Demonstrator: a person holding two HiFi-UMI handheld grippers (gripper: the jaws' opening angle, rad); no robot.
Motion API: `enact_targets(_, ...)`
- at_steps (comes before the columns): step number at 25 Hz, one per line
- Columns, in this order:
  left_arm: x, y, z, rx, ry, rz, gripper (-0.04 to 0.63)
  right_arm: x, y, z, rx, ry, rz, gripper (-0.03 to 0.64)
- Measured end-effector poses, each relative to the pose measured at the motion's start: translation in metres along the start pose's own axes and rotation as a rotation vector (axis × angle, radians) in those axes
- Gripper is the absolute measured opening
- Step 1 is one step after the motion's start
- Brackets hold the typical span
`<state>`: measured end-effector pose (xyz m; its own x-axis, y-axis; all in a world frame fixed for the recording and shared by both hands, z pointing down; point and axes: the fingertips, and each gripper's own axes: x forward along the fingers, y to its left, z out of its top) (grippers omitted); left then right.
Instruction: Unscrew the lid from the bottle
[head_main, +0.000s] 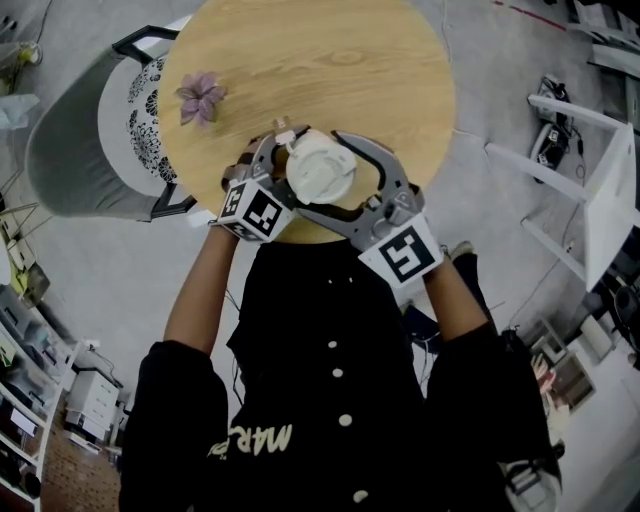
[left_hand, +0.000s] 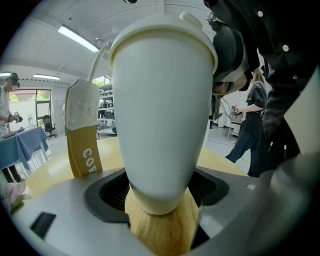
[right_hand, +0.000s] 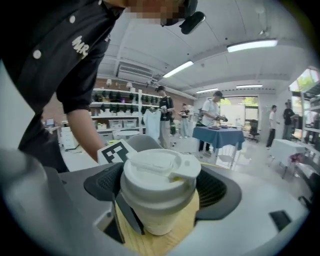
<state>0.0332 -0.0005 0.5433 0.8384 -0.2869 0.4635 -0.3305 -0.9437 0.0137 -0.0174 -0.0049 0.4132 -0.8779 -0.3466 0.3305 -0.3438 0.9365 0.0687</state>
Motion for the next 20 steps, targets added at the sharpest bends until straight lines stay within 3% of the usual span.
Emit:
enact_targets(4,0.001,0.001,0.000,-0.005,-0.018,-0.006,0.359,-0.001,0.007,-0.002,-0.080,-0.005,0.326,0.451)
enact_targets(6,0.001,0.000,-0.002,-0.003,-0.023,-0.007,0.359,-0.003,0.011,-0.006,-0.084,0.029,0.411,0.451)
enact_targets(9,0.000,0.000,-0.003,0.004,-0.023,-0.007,0.359,-0.003,0.013,-0.009,-0.091,0.057,0.451,0.451)
enact_targets(13,0.001,-0.001,-0.003,0.007,-0.025,-0.010,0.359,-0.003,0.009,-0.009,-0.065,0.046,0.385,0.478)
enact_targets(17,0.000,0.000,-0.001,-0.001,-0.017,-0.008,0.358,-0.010,-0.004,-0.008,0.071,0.029,0.179,0.503)
enact_targets(20,0.000,-0.001,-0.002,-0.001,-0.009,-0.007,0.359,-0.007,0.001,-0.008,0.102,0.018,0.042,0.503)
